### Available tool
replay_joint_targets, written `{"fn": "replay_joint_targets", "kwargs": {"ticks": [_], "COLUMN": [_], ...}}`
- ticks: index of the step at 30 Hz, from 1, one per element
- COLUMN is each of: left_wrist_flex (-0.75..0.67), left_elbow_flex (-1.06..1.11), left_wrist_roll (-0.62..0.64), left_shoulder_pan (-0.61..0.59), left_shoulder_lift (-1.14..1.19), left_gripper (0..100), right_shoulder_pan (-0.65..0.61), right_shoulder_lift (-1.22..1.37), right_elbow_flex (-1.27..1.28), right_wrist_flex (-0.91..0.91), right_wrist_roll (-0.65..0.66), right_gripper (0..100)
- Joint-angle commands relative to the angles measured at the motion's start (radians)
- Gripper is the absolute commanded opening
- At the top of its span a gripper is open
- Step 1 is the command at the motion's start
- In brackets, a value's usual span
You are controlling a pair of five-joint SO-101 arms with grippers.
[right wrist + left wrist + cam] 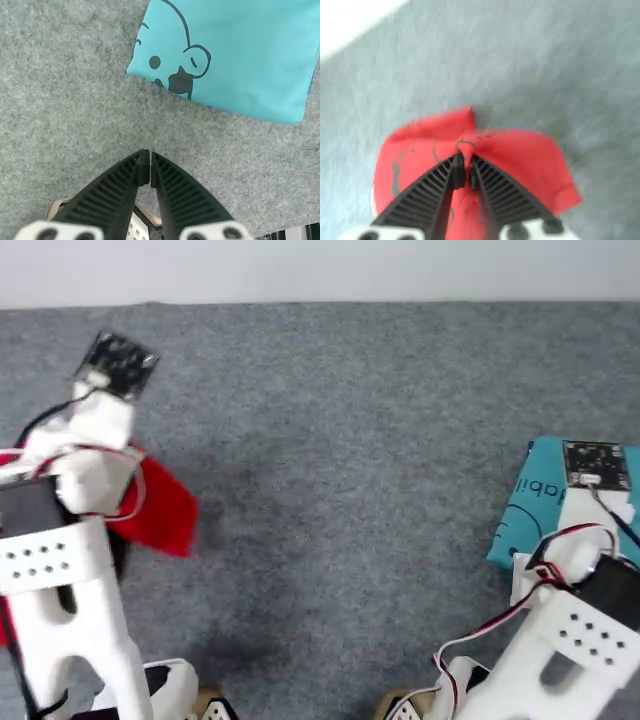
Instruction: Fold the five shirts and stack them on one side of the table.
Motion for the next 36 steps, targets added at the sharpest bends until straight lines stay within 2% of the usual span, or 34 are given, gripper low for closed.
{"fn": "replay_joint_targets", "kwargs": {"ticks": [1,8,15,19,22,26,31,36], "left_wrist_flex": [-0.021,-0.175,-0.201,-0.199,-0.161,-0.002,0.207,0.236], "left_elbow_flex": [-0.094,-0.101,-0.101,-0.105,-0.117,-0.176,-0.186,-0.07], "left_wrist_roll": [0.114,0.166,0.167,0.221,0.272,0.229,0.13,0.048], "left_shoulder_pan": [0.221,0.554,0.703,0.701,0.701,0.7,0.644,0.503], "left_shoulder_lift": [-0.023,0.023,0.27,0.324,0.319,0.295,0.222,0.121], "left_gripper": [0,0,3,15,20,21,21,21], "right_shoulder_pan": [-0.012,-0.012,-0.012,-0.012,-0.013,-0.024,-0.139,-0.214], "right_shoulder_lift": [-0.019,-0.019,-0.019,-0.019,-0.018,-0.012,-0.012,-0.01], "right_elbow_flex": [-0.006,-0.006,-0.006,-0.006,-0.006,-0.006,-0.005,-0.005], "right_wrist_flex": [0.042,0.041,0.041,0.041,0.041,0.038,0.039,0.039], "right_wrist_roll": [-0.009,-0.008,-0.008,-0.008,-0.008,-0.008,-0.008,-0.012], "right_gripper": [0.9,0.9,0.9,0.9,0.9,0.9,0.9,0.9]}}
